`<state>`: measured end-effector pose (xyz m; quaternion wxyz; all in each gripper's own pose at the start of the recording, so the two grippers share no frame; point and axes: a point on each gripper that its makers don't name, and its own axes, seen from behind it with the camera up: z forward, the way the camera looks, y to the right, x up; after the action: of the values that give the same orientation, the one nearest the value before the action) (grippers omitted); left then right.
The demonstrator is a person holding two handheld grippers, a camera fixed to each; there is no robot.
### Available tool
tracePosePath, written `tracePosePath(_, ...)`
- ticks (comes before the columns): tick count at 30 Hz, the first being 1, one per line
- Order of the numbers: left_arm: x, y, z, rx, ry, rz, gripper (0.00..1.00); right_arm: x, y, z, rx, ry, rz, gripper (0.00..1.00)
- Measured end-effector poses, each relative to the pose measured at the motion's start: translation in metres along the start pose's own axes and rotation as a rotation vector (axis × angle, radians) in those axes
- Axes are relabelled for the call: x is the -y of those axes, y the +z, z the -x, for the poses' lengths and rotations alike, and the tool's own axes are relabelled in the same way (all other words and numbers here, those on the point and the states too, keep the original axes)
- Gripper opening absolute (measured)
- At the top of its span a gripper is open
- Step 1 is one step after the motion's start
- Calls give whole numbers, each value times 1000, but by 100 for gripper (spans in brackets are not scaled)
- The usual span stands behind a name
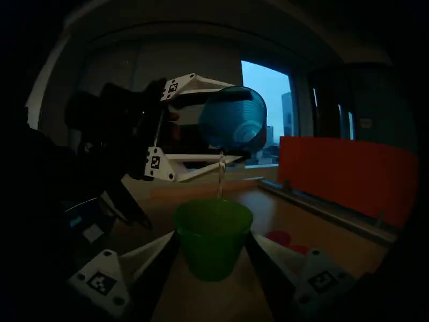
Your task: Pour water
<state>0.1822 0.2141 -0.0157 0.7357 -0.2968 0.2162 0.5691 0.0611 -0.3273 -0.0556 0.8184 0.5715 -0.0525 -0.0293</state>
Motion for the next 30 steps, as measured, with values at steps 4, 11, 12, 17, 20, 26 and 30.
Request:
tracePosePath(4, -2, 1, 1, 3, 4, -2, 85, 0, 0, -1, -1, 0, 1, 99)
tracePosePath(11, -2, 1, 1, 4, 16, -3, 85, 1, 0, -2, -1, -4, 0, 99)
tracePosePath(12, -2, 1, 1, 5, 20, -4, 85, 1, 0, -2, -1, -4, 0, 99)
tracePosePath(17, 1, 1, 1, 8, 37, -7, 85, 1, 1, -3, -3, -5, 0, 99)
tracePosePath(20, 2, 0, 1, 10, 47, -7, 85, 0, 1, -4, -4, -6, 2, 99)
tracePosePath(26, 2, 1, 1, 12, 61, -7, 85, -1, 0, -5, -7, -6, 3, 99)
tracePosePath(30, 1, 1, 0, 10, 70, -7, 85, -1, 0, -6, -8, -8, 4, 99)
